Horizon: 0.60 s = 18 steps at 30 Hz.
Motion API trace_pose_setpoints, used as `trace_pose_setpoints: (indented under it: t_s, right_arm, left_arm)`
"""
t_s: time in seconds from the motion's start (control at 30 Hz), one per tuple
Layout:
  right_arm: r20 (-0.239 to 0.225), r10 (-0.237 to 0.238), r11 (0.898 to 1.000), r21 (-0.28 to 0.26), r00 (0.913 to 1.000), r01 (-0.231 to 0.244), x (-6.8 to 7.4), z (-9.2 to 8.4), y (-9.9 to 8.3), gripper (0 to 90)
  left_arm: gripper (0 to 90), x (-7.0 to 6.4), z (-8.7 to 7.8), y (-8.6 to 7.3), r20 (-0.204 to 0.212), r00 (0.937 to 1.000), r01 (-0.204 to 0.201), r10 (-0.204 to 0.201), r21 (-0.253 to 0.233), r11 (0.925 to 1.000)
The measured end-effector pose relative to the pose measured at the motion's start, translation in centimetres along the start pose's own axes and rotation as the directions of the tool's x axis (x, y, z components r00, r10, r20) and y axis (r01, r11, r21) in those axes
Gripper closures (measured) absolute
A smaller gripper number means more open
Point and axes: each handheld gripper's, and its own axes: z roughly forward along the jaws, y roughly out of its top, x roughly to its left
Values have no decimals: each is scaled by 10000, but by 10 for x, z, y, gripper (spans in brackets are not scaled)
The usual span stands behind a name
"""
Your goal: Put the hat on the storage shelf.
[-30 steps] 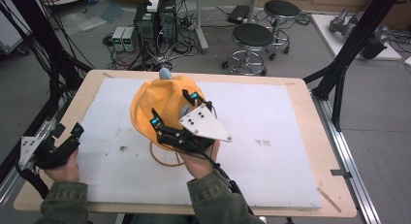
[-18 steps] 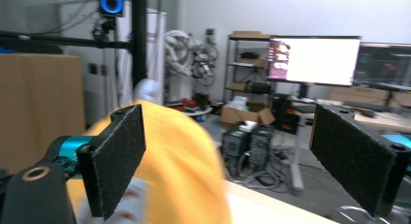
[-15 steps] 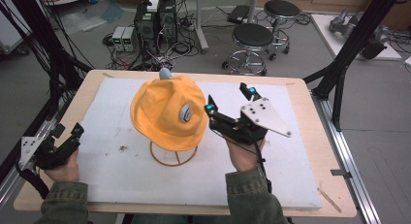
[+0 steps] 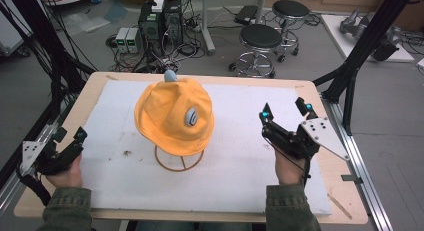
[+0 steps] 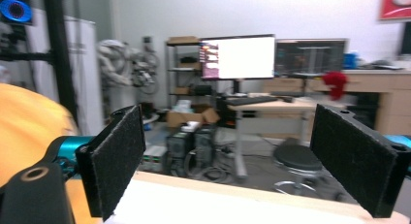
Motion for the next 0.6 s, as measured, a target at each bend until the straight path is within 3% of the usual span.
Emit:
trace_pose_setpoints:
  t_s: [0.07, 0.27, 0.4, 0.43, 0.6]
  right_arm:
    - [305, -71, 10000, 65, 9995, 69, -7, -5, -3, 115]
    - [546, -81, 9985, 539, 9985, 52, -29, -18, -18, 115]
    - [729, 211, 9971, 714, 9971, -263, -40, -24, -29, 115]
    - [893, 372, 9957, 816, 9953, -445, -48, -27, -37, 115]
    - [1293, 436, 9919, 1126, 9906, -584, -59, -32, -54, 116]
  left_arm:
    - [327, 0, 0, 0, -2, 10000, -40, 40, 7, 10000]
    - [327, -5, -1, 1, 37, 9990, -439, 439, 23, 9990]
    - [327, -7, -1, 1, 54, 9988, -495, 495, 34, 9988]
    - [327, -6, -1, 1, 55, 9987, -498, 497, 40, 9988]
    - [327, -6, -2, 1, 24, 9991, -426, 426, 22, 9991]
